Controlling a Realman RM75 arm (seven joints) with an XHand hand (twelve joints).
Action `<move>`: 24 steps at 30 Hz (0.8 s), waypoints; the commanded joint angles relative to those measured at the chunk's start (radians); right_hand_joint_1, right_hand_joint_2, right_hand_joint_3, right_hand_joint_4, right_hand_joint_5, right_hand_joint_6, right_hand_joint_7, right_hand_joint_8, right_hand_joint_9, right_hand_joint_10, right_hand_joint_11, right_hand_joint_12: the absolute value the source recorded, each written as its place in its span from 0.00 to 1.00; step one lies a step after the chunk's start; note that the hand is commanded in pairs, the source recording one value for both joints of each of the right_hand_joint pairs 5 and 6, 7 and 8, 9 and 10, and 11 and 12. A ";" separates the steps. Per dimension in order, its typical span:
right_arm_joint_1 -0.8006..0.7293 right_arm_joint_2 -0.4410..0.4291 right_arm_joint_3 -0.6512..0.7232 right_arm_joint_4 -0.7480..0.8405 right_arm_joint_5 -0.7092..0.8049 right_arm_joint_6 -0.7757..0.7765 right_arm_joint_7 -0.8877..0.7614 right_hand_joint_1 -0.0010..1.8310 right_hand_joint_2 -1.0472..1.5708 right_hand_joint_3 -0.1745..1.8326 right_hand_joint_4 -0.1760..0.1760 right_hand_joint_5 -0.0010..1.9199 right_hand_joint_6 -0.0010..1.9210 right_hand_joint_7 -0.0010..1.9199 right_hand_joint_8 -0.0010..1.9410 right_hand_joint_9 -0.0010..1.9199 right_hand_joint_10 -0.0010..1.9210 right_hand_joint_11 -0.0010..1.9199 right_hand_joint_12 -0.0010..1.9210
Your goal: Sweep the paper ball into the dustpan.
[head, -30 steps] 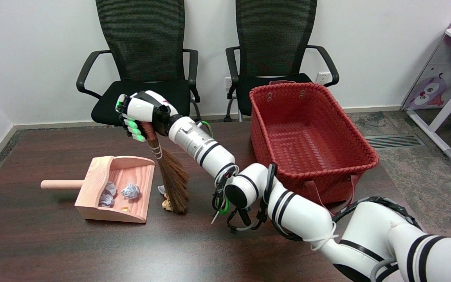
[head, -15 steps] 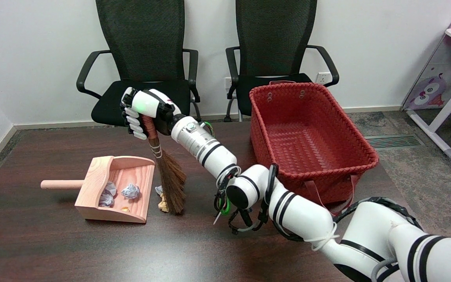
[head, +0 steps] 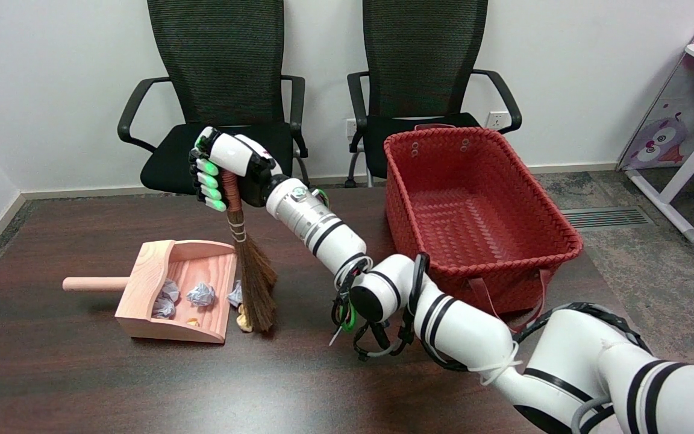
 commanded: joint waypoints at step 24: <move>0.024 0.023 -0.050 -0.025 0.025 -0.056 0.242 0.40 0.81 0.97 0.52 1.00 1.00 1.00 0.99 1.00 1.00 1.00 1.00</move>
